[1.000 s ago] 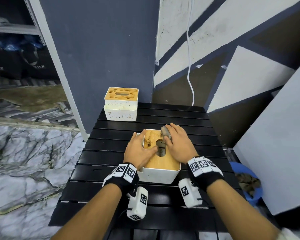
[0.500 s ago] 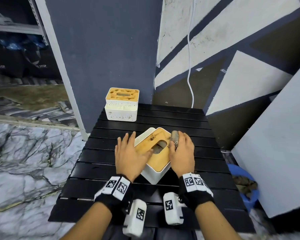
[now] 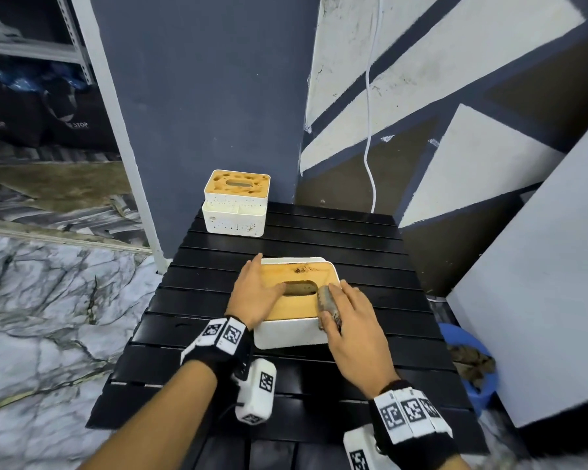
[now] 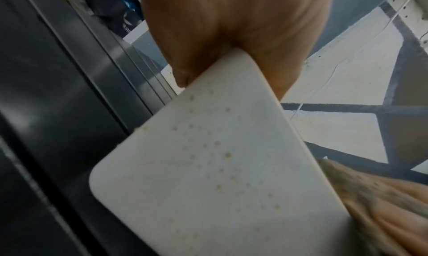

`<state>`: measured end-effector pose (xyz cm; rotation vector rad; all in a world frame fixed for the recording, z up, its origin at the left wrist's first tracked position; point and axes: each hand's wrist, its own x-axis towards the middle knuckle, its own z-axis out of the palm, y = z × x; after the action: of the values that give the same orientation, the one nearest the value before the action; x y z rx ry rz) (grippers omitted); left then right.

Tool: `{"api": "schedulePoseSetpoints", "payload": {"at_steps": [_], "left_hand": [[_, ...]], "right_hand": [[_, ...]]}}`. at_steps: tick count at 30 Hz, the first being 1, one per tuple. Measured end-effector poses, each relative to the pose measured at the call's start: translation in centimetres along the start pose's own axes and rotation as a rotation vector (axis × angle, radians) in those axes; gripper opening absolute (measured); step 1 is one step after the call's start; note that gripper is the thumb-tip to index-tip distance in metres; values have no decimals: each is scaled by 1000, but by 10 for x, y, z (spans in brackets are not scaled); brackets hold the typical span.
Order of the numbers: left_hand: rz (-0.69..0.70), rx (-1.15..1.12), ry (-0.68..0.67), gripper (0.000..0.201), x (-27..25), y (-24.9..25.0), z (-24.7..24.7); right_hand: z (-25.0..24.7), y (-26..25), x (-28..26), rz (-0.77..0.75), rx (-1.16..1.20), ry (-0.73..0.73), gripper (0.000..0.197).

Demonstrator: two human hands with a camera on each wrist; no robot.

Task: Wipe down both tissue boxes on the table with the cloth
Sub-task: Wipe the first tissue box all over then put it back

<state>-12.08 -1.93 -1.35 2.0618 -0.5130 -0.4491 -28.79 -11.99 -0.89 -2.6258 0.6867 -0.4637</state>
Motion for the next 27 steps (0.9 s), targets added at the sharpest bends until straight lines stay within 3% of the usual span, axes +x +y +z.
{"api": "schedulePoseSetpoints", "payload": {"at_steps": [6,13,18,22,27], "left_hand": [[69,109,-107,75,13,3,-6],[107,144,-101,72,12,2,-7],[80,87,-91,71,12,0,-4],[86,76,-97,72,13,-2,-3],[105,119,-128,70,11,-1,-6]], "right_hand": [[-6,-3,2,-69,-69,-77,51],[8,11,85,16,-58,-132,50],[3,6,46,-96,-37,-61,48],[-2,4,8,-95,-46,-104,50],[7,7,57,-67,-89,-79,48]]}}
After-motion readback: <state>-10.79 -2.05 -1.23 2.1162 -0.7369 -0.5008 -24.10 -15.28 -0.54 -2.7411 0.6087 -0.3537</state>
